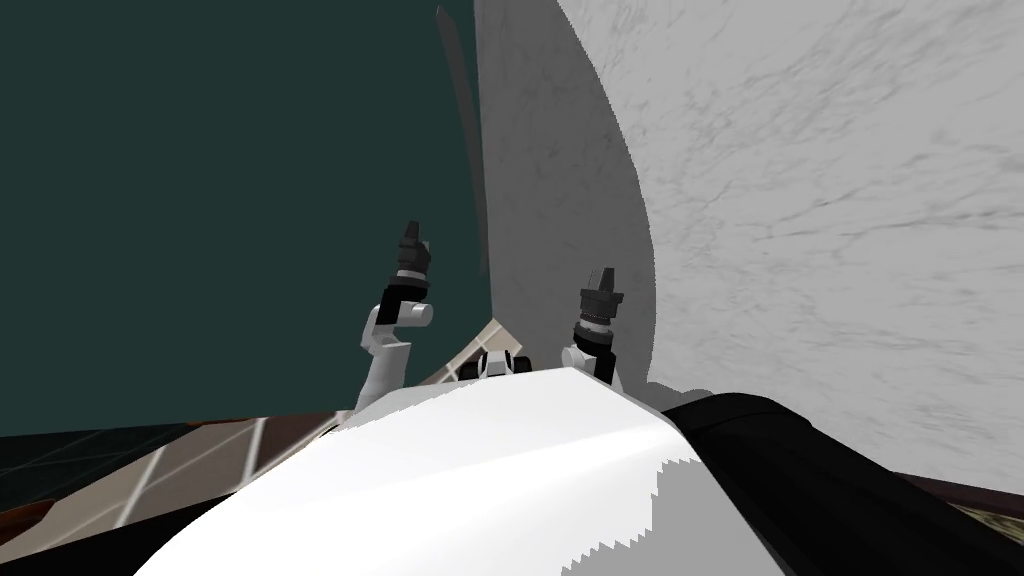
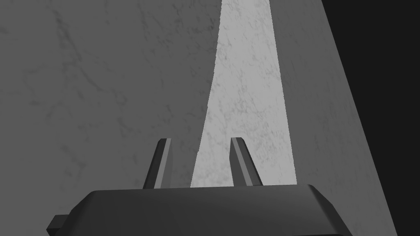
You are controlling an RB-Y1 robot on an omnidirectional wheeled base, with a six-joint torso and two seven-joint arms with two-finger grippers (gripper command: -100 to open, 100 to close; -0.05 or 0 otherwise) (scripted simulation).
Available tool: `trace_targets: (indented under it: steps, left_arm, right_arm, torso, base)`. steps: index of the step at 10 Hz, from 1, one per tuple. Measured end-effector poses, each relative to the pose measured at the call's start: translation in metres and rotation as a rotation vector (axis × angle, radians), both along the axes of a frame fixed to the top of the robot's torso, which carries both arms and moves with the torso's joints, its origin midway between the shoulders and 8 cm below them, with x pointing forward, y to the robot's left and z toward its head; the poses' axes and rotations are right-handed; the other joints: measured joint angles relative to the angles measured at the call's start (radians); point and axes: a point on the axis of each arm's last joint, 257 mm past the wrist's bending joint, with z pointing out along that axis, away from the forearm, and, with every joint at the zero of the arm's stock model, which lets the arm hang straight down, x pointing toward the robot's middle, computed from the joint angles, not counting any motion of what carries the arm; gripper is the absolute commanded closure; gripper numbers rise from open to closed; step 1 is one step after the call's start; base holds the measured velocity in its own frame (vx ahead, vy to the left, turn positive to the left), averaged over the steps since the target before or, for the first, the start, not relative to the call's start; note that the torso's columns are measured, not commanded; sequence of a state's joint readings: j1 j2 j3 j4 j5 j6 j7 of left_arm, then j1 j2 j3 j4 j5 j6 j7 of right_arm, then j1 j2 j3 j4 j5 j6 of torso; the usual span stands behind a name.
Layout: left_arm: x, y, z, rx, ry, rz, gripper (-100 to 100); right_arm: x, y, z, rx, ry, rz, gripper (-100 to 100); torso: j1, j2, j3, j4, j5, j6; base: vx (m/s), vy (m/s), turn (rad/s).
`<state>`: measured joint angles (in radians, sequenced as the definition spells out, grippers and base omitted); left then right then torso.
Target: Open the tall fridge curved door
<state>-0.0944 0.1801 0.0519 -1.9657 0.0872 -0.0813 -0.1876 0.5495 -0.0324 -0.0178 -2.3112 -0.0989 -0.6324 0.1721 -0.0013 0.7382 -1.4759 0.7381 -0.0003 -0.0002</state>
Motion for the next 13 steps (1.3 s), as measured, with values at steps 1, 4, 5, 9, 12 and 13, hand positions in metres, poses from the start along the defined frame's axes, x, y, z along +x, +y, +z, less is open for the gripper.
trace_targets:
  steps: [1,4,5,9,12,13]
  left_arm:
    - [0.010,-0.001,-0.002,0.003,0.020,-0.002,-100]
    - [0.032,-0.013,-0.005,0.012,0.064,-0.013,-100]
    - [0.036,-0.016,-0.002,0.013,0.063,-0.018,-100]
    - [0.058,-0.025,0.005,0.020,0.093,-0.029,-100]
    - [0.074,-0.033,0.010,0.031,0.118,-0.039,-100]
    - [0.075,-0.036,0.015,0.031,0.110,-0.042,-100]
  right_arm:
    - [0.000,0.000,0.000,0.000,0.000,0.000,0]
    - [0.000,0.000,0.000,0.000,0.000,0.000,0]
    - [0.000,0.000,0.000,0.000,0.000,0.000,0]
    - [0.000,0.000,0.000,0.000,0.000,0.000,0]
    - [0.000,0.000,0.000,0.000,0.000,0.000,0]
    - [0.000,0.000,0.000,0.000,0.000,0.000,0]
  torso:
    - [0.002,-0.001,0.000,0.000,0.000,0.001]
    - [0.003,-0.008,-0.006,-0.001,0.000,0.002]
    - [0.003,-0.010,-0.007,0.000,-0.001,0.001]
    - [0.004,-0.020,-0.014,0.000,-0.002,0.003]
    - [0.005,-0.026,-0.019,-0.001,-0.002,0.004]
    - [0.004,-0.025,-0.018,-0.001,-0.002,0.004]
  base:
    - [-0.019,0.038,-0.037]
    - [-0.010,0.036,-0.043]
    - [-0.009,0.004,0.010]
    - [-0.015,0.030,-0.040]
    - [-0.003,0.024,-0.022]
    - [0.004,0.037,-0.056]
